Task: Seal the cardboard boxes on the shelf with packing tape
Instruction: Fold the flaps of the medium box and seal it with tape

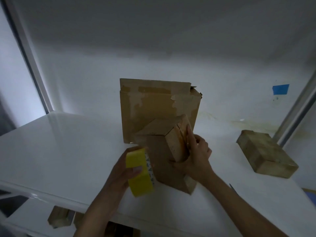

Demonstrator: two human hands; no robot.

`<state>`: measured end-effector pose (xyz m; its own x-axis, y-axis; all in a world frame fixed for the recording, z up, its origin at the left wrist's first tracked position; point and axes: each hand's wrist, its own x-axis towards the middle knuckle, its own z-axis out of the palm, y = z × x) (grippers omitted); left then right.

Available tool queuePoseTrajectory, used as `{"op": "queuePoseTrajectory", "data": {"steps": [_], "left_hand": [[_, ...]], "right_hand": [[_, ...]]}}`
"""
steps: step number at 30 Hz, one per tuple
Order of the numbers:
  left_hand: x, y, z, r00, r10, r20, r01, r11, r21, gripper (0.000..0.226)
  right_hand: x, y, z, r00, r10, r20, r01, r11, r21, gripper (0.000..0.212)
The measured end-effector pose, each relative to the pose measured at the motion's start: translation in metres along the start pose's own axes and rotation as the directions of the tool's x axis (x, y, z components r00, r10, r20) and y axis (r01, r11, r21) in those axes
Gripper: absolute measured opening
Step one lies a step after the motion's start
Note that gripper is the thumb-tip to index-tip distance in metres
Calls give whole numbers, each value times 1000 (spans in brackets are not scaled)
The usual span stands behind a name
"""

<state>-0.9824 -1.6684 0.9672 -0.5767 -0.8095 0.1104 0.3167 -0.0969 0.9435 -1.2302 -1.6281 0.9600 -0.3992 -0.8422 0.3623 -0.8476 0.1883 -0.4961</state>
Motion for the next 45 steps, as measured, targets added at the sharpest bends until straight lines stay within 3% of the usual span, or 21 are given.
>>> {"op": "queuePoseTrajectory", "data": {"steps": [5, 9, 12, 16, 18, 20, 21, 23, 27, 29, 34, 35, 39, 45], "left_hand": [[2, 2, -14, 998, 46, -51, -43, 997, 59, 100], [5, 3, -9, 999, 33, -7, -32, 992, 123, 116], [5, -1, 0, 999, 34, 8, -34, 983, 180, 117], [6, -12, 8, 997, 45, 58, -61, 951, 302, 93], [8, -13, 16, 994, 71, 83, -98, 917, 388, 92], [8, -12, 27, 987, 111, 115, -151, 885, 440, 89], [9, -13, 32, 983, 133, 126, -177, 872, 457, 88], [9, -11, 40, 972, 177, 155, -232, 834, 501, 89], [9, -10, 50, 959, 190, 212, -279, 775, 567, 87], [10, -9, 53, 947, 195, 256, -312, 753, 579, 81], [22, -9, 53, 943, 198, 269, -332, 475, 815, 81], [24, -8, 55, 946, 218, 241, -319, 482, 816, 78], [35, 2, 77, 971, 234, -46, -166, 804, 571, 68], [56, 7, 102, 972, 53, -229, 19, 954, 299, 31]], "right_hand": [[26, 5, -41, 950, -145, 276, 214, 947, -239, 114], [27, 20, -44, 861, -89, 501, 303, 881, -364, 107], [22, 27, -41, 857, -67, 511, 283, 889, -359, 104], [13, 13, -42, 853, -56, 519, 286, 881, -376, 97], [-2, -3, -45, 870, -149, 470, 258, 950, -178, 78], [-21, -26, -54, 926, -186, 329, 113, 967, 227, 42], [-30, -39, -61, 951, -136, 278, 11, 913, 407, 29], [-44, -60, -71, 962, -7, 271, -163, 784, 598, 27], [-57, -76, -74, 917, 0, 399, -324, 583, 745, 11], [-61, -82, -74, 875, -5, 485, -418, 497, 760, 15], [-58, -80, -72, 847, 139, 513, -517, 439, 734, 22], [-56, -80, -74, 840, 160, 519, -532, 436, 726, 21], [-47, -81, -80, 818, 124, 562, -563, 370, 739, 22], [-38, -74, -89, 760, 52, 648, -639, 242, 730, 18]]}}
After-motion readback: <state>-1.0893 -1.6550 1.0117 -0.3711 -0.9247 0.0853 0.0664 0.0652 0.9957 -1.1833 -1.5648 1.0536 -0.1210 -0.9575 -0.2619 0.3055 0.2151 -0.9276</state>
